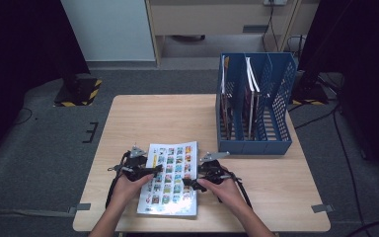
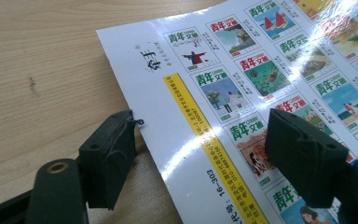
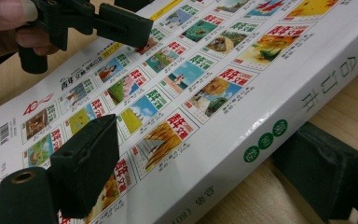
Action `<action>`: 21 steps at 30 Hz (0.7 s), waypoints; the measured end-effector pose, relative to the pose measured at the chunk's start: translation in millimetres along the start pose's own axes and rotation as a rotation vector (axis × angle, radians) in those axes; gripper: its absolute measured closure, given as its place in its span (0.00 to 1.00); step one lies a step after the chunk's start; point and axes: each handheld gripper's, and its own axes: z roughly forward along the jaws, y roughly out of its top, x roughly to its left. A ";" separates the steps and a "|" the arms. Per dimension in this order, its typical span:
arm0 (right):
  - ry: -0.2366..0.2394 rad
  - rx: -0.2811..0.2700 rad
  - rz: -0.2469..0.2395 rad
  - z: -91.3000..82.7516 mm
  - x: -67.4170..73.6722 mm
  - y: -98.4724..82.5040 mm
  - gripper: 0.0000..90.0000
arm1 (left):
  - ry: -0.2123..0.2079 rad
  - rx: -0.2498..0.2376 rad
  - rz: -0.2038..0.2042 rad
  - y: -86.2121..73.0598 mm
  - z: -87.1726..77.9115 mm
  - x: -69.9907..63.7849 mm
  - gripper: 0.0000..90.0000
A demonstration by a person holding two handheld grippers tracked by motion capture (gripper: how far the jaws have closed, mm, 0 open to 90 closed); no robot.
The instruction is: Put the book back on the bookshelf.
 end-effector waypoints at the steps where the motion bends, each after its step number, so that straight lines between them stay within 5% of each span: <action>1: 0.006 -0.005 -0.001 -1.0 -0.1 1.1 0.19 | -0.001 0.001 -0.003 0.0 0.2 0.1 0.26; 8: 0.030 -0.050 -0.012 -8.7 11.0 15.7 0.21 | -0.010 0.000 -0.011 -0.7 0.3 2.3 0.25; 21: 0.010 -0.010 -0.060 0.1 19.2 34.8 0.23 | -0.016 0.001 -0.014 -0.6 1.1 3.4 0.23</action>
